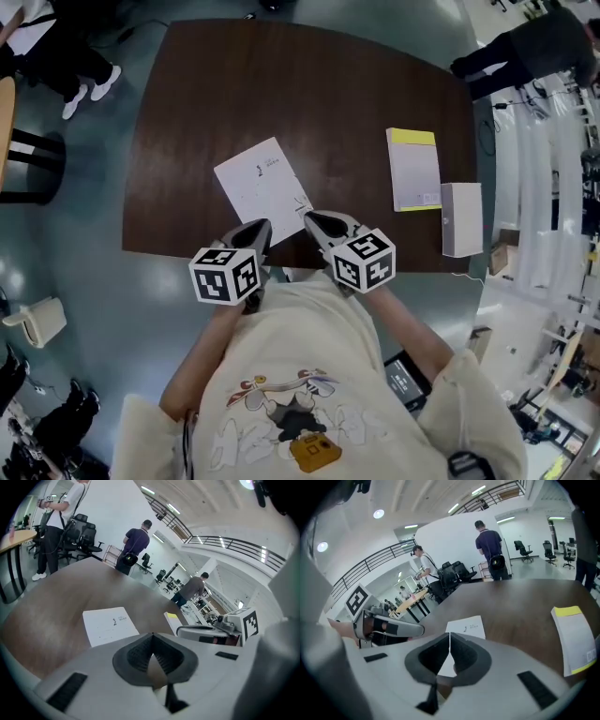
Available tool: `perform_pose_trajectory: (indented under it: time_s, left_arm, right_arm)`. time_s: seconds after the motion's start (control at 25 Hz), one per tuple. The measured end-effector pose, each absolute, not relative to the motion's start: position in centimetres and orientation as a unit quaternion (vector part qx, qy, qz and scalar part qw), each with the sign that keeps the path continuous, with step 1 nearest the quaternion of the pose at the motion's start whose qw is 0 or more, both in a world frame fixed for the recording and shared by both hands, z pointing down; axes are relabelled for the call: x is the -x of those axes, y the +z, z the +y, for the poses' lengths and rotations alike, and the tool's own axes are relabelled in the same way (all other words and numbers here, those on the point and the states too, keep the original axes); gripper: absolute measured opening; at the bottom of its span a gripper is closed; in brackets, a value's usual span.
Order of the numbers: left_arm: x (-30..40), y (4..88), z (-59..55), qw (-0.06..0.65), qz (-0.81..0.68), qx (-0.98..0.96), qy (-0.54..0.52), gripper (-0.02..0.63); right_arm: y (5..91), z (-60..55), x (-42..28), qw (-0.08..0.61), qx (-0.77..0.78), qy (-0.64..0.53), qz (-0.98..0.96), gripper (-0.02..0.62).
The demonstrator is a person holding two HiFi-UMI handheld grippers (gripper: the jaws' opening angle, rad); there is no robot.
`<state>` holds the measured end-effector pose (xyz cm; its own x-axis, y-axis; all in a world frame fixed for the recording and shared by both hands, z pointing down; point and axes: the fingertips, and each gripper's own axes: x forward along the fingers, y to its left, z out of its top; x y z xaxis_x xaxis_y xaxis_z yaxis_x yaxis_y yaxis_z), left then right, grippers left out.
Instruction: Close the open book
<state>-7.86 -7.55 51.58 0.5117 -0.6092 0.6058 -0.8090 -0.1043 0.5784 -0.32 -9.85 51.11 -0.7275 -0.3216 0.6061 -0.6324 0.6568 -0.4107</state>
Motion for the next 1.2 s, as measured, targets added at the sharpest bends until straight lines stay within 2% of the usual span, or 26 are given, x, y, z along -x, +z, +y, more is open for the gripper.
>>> perform_pose_trajectory:
  time_s: [0.24, 0.4, 1.2]
  left_arm:
    - [6.3, 49.3, -8.1, 0.426, -0.470, -0.763, 0.123, 0.005]
    - [5.7, 48.9, -8.5, 0.413, -0.465, -0.772, 0.129, 0.006]
    - [4.9, 48.1, -10.6, 0.400, -0.459, -0.782, 0.130, 0.006]
  right_arm:
    - [47.4, -11.2, -1.6, 0.206, -0.324, 0.267, -0.884, 0.006]
    - [46.3, -11.6, -2.8, 0.206, -0.342, 0.238, -0.885, 0.006]
    - [45.7, -12.6, -3.8, 0.208, -0.331, 0.256, -0.884, 0.006]
